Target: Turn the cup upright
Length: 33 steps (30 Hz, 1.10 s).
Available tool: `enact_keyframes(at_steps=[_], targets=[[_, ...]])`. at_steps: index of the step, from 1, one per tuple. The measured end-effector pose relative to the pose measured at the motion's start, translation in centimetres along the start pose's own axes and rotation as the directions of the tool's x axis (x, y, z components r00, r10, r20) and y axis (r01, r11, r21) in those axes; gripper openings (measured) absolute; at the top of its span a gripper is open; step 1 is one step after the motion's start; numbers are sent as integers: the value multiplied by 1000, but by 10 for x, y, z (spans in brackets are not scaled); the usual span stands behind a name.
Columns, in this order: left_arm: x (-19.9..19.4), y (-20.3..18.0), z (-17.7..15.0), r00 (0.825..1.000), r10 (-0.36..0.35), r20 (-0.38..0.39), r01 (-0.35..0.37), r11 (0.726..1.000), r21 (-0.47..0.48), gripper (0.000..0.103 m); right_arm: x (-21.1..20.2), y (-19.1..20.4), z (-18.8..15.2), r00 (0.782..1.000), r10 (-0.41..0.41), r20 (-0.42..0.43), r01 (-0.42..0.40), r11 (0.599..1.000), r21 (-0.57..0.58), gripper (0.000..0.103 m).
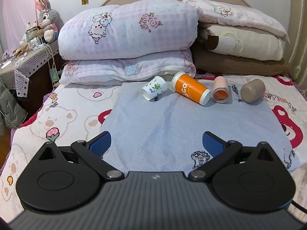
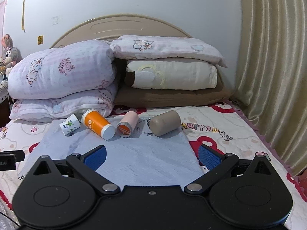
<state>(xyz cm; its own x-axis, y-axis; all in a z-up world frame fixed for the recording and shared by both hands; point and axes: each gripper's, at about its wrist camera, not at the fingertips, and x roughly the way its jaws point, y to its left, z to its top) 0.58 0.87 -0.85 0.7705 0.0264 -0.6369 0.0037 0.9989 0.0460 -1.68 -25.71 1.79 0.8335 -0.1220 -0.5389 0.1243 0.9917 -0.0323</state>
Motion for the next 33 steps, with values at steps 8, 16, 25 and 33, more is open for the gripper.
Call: enact_keyframes(at_steps=[8, 16, 25, 33], targets=[[-1, -2, -1, 1000, -22, -6, 22, 1000, 3, 103, 0, -1, 0, 1000, -5, -2, 5, 1000, -4, 103], [-4, -9, -1, 999, -48, -10, 48, 999, 15, 103, 0, 1, 2, 1000, -4, -1, 4, 1000, -3, 103], [-5, -10, -1, 999, -52, -9, 52, 999, 15, 103, -2, 8, 5, 1000, 13, 2, -13, 1000, -6, 103], [-5, -10, -2, 999, -52, -12, 52, 999, 15, 103, -2, 12, 5, 1000, 23, -3, -23, 1000, -17, 103]])
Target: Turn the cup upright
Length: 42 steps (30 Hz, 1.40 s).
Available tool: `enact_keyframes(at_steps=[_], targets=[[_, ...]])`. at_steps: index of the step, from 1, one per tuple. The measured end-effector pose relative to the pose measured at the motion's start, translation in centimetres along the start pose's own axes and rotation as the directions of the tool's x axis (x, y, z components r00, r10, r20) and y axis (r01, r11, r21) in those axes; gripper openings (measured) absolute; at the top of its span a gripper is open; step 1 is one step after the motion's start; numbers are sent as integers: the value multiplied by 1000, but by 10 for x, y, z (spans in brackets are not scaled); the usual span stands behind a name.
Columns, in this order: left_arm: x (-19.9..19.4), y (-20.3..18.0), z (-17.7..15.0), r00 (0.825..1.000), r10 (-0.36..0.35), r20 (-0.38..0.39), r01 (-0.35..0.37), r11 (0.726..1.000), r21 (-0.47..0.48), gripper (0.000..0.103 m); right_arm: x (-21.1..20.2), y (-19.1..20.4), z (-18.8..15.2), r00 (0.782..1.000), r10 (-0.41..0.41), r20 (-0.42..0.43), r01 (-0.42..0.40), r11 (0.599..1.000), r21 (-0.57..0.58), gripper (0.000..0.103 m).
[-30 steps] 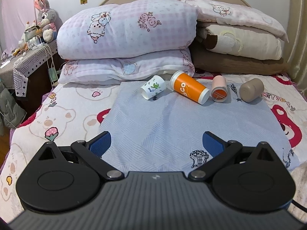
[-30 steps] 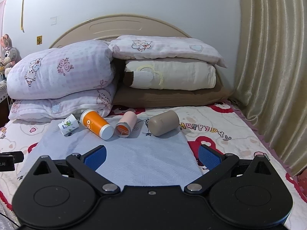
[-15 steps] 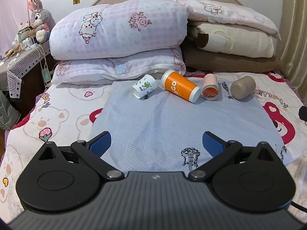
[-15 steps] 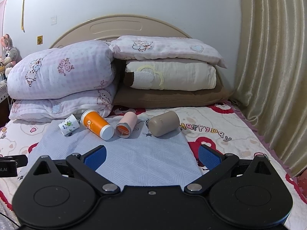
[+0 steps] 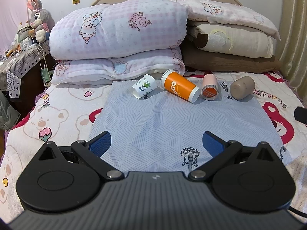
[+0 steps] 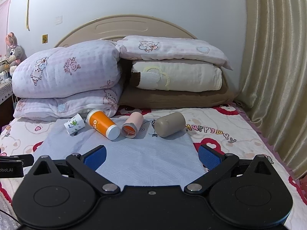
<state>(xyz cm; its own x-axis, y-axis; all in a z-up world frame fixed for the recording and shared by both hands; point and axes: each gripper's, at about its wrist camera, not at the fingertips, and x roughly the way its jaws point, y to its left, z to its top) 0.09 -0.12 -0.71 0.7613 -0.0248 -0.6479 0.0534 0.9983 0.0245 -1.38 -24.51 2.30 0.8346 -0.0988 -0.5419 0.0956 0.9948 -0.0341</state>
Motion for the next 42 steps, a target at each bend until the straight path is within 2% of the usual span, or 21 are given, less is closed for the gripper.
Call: enact_keyframes(at_steps=[16, 22, 31, 36, 39, 42], targets=[[9, 1, -1, 999, -6, -37, 6, 1000, -3, 103, 7, 2, -4, 1000, 6, -24, -6, 1000, 4, 103], [23, 3, 16, 997, -22, -68, 22, 1000, -12, 103, 14, -1, 2, 998, 38, -41, -38, 999, 1, 103], [69, -6, 74, 988, -141, -68, 143, 989, 25, 103, 52, -12, 39, 989, 124, -77, -125, 992, -10, 103], [108, -12, 109, 963, -261, -61, 261, 965, 1, 103, 92, -22, 70, 960, 251, -123, -247, 968, 46, 103], [135, -17, 124, 948, -310, -70, 309, 951, -15, 103, 124, -26, 85, 947, 280, -160, -272, 960, 69, 103], [168, -20, 139, 943, -321, -82, 320, 947, -31, 103, 159, -24, 89, 935, 294, -199, -283, 955, 85, 103]])
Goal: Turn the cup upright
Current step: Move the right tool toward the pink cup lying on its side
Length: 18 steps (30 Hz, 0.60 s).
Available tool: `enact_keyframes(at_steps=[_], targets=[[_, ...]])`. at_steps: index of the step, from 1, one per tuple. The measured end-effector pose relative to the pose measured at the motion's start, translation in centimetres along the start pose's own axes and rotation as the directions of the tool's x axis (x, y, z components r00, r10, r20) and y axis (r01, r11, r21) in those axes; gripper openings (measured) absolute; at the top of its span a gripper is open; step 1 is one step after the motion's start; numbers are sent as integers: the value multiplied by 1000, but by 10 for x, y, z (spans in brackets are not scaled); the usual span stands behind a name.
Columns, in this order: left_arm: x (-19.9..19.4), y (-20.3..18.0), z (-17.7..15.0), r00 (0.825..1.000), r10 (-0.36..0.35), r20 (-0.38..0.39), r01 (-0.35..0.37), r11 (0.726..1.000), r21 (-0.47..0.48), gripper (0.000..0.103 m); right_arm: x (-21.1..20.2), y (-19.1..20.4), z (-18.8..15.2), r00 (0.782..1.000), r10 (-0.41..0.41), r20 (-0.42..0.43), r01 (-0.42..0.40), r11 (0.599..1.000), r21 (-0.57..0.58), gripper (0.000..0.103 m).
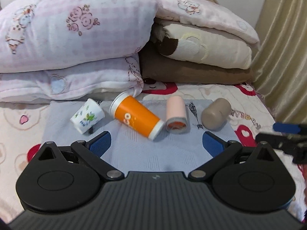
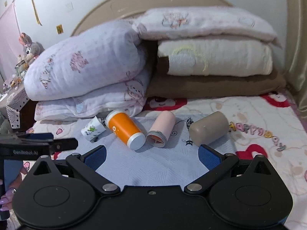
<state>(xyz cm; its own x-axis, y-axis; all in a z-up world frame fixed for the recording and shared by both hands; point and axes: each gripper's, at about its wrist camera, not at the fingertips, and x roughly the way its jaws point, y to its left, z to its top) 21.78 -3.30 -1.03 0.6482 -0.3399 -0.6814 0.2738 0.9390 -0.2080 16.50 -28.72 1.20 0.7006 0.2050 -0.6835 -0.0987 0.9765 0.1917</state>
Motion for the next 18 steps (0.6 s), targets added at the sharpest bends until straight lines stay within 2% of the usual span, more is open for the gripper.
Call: enact_keyframes(at_steps=[5, 10, 13, 18], targets=[[54, 15, 35, 998, -52, -39, 50, 997, -61, 101, 72, -20, 15, 993, 92, -75, -85, 992, 90, 100], [105, 2, 61, 995, -72, -66, 74, 997, 27, 100, 149, -42, 28, 981, 127, -147, -97, 975, 198, 93], [139, -12, 69, 991, -95, -99, 103, 991, 82, 99, 175, -46, 28, 987, 114, -116, -87, 973, 212, 93], [184, -25, 70, 982, -120, -144, 131, 989, 70, 95, 200, -49, 14, 986, 160, -52, -143, 961, 235, 89]])
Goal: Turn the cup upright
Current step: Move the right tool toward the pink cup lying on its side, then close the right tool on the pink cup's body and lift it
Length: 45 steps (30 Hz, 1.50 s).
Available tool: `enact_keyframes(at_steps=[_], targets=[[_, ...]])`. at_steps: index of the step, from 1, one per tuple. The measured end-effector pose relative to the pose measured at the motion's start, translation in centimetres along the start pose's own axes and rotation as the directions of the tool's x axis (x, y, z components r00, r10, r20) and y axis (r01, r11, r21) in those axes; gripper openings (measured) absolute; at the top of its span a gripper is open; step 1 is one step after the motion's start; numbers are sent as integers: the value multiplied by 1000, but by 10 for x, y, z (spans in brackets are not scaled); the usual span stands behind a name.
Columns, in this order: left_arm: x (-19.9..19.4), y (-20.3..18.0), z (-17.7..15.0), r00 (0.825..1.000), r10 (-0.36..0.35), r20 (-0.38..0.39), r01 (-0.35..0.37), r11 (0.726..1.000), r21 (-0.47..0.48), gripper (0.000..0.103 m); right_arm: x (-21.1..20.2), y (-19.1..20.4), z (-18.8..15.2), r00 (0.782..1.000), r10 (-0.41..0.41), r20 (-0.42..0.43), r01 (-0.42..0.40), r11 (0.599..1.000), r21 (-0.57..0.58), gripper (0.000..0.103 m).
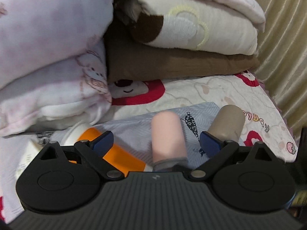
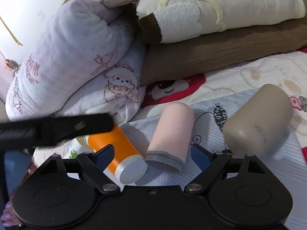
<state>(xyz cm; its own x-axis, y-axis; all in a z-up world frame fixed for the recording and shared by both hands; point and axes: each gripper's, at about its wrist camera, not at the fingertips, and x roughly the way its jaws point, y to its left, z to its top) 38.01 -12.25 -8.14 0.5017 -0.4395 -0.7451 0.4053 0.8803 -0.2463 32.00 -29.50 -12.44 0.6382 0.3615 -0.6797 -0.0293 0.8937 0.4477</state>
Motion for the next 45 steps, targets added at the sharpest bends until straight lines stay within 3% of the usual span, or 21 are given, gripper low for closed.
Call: enact_keyframes(at_steps=[7, 11, 18, 22, 25, 32, 39, 45], targets=[[43, 2, 7, 994, -78, -73, 74, 996, -56, 82, 19, -12, -3, 998, 21, 61, -23, 999, 42, 87], [57, 1, 9, 986, -114, -125, 109, 993, -42, 80, 32, -25, -5, 999, -25, 43, 21, 994, 108, 87], [83, 14, -3, 963, -181, -201, 155, 978, -138, 59, 50, -45, -7, 998, 48, 27, -52, 975, 216, 87], [83, 15, -5, 961, -194, -199, 165, 974, -153, 55, 59, -51, -17, 997, 76, 33, -82, 961, 264, 87], [83, 14, -6, 964, -175, -201, 149, 979, -139, 49, 61, -50, -16, 997, 62, 36, -69, 969, 238, 70], [75, 5, -13, 961, -161, -225, 133, 982, -133, 49, 50, -50, -20, 997, 72, 25, -76, 968, 239, 70], [44, -9, -43, 940, -210, -267, 182, 975, -127, 49, 19, -46, -38, 995, 87, -42, -75, 969, 235, 70], [2, -14, -75, 926, -238, -293, 206, 969, -134, 49, -19, -18, -68, 996, 57, -66, -42, 979, 200, 70]])
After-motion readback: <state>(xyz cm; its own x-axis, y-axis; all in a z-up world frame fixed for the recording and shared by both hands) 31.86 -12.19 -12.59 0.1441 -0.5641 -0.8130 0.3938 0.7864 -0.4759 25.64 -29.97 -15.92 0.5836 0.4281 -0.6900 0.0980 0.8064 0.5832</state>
